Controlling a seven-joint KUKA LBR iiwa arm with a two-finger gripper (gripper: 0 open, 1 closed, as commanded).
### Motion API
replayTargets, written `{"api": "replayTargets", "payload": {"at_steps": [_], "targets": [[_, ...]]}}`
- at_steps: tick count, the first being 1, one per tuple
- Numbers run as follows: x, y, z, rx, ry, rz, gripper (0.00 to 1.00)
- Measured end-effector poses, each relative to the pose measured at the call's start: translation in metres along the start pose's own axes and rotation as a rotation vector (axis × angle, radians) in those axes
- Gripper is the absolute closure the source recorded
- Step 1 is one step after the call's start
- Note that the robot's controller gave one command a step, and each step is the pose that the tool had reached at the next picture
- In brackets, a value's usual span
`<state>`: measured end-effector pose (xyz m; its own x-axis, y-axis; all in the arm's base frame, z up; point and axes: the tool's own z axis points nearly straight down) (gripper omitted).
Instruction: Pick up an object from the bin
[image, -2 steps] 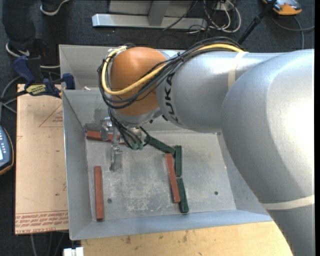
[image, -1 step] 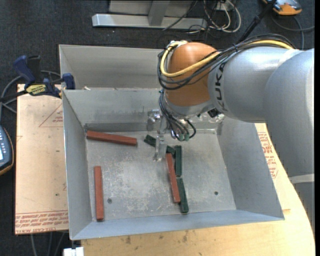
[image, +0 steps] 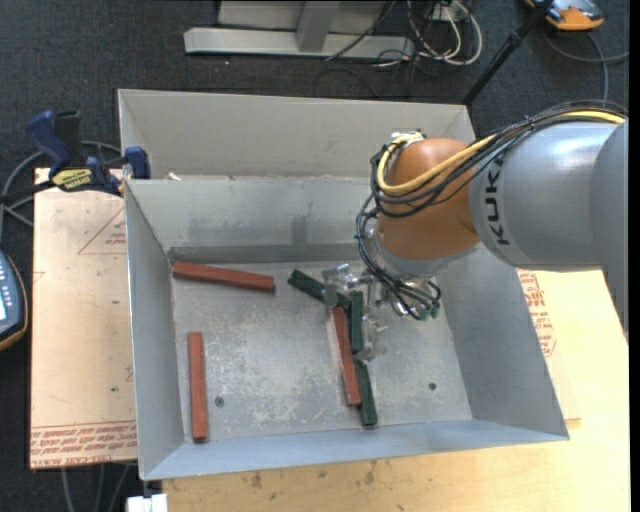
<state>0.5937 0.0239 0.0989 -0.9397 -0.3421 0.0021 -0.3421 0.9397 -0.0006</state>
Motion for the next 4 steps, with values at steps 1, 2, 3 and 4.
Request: {"api": "replayTargets", "payload": {"at_steps": [1,2,3,4], "targets": [[0.037,-0.006,0.029,0.000,-0.006,-0.432,0.00],[0.035,-0.006,0.025,0.002,-0.009,-0.432,1.00],[0.078,-0.057,-0.067,0.006,-0.007,-0.613,1.00],[0.125,-0.007,-0.050,-0.004,-0.001,-0.490,1.00]]}}
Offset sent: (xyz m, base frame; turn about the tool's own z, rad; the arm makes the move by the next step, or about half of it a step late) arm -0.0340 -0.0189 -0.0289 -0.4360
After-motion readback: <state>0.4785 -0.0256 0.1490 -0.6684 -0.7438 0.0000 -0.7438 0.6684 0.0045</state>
